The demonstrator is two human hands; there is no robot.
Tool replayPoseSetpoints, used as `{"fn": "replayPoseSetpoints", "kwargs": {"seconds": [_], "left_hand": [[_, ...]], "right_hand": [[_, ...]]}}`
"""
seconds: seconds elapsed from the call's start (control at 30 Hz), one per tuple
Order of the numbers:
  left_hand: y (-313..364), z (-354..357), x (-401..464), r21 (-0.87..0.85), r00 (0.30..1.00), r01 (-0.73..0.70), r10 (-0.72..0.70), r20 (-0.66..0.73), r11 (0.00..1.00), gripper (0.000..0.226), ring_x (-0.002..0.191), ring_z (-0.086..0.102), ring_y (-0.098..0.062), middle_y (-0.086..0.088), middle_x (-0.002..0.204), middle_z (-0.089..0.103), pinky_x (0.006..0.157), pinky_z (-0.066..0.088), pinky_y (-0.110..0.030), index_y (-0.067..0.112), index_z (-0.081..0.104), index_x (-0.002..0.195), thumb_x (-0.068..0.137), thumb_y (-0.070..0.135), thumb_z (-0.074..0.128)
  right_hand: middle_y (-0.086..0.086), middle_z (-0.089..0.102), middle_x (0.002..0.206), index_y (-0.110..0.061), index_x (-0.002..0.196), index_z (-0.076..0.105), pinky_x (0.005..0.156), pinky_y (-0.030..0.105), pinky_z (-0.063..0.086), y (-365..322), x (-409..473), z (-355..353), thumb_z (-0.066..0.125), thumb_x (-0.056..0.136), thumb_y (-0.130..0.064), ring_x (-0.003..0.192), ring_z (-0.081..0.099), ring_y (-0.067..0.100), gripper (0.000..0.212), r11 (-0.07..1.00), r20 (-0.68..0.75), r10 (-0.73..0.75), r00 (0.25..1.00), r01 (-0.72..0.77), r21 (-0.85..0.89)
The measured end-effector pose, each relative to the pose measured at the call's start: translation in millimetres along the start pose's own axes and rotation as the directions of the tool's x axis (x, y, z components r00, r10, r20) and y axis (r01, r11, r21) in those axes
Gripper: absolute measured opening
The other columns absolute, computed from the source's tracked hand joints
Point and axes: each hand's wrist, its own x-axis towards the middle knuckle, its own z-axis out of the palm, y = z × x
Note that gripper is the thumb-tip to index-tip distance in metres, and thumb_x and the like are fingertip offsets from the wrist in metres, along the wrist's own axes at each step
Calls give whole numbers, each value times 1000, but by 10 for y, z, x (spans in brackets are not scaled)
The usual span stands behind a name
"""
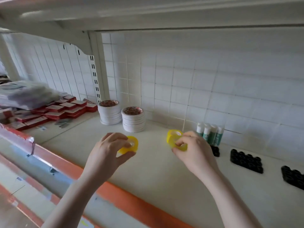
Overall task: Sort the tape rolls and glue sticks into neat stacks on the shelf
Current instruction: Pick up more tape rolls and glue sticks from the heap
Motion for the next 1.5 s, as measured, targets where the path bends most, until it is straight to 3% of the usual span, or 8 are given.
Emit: {"fn": "replayPoseSetpoints", "kwargs": {"seconds": [0.23,0.4,0.67,0.87,0.97,1.07,1.3,1.5], "left_hand": [[-600,81,168,-76,999,-31,32,6,997,39,86,50,-5,8,91,65,70,45,-24,19,71,77,72,53,54],[-975,115,183,-132,999,-11,16,38,991,23,87,51,-4,9,90,64,72,40,-15,20,71,76,66,38,80],[-1279,172,250,-219,997,-57,69,47,974,35,89,51,-2,15,92,62,71,40,-14,25,70,77,74,55,53],[-1245,211,323,-265,993,-91,108,50,960,32,89,50,-1,15,93,61,75,39,-16,24,70,78,73,53,58],[-1166,240,378,-278,988,-126,144,48,952,35,88,50,-2,15,94,61,73,40,-16,23,70,78,75,54,54],[-1045,286,471,-286,980,-172,194,49,943,34,88,51,-4,13,94,62,72,40,-17,23,70,78,76,53,54],[-654,439,749,-298,957,-252,282,63,921,36,88,51,-4,11,94,63,69,46,-19,23,70,79,76,54,53],[-240,704,988,-336,942,-286,328,74,897,35,87,47,-6,8,90,64,73,38,-15,21,69,78,75,53,54]], "right_hand": [[0,55,111,-16,89,69,78,27,39,-322,607,488,67,82,-29,102,55,23,15,997,94,54,994,-47,-68],[1,53,116,-16,95,68,72,25,34,-415,918,811,63,85,-29,101,56,24,17,984,171,95,981,-66,-164],[2,52,110,-17,99,64,69,27,32,-409,994,1112,58,89,-33,98,55,25,19,942,190,174,966,-107,-318],[0,55,110,-18,102,63,72,29,34,-419,962,1061,64,85,-37,100,55,22,25,952,189,154,970,-94,-291],[-2,54,114,-20,111,61,70,28,32,-431,915,886,57,91,-32,103,54,20,23,943,100,94,990,-56,-329],[-2,57,113,-20,111,62,82,29,40,-353,821,645,54,93,-27,105,54,20,22,928,-2,77,997,-73,-365],[1,61,100,-17,95,67,73,32,42,-58,440,162,57,89,-27,97,58,25,15,891,-91,144,985,-169,-421],[-10,57,108,-28,103,62,74,26,39,260,94,-191,48,93,-36,102,55,13,20,836,-81,233,969,-242,-492]]}}
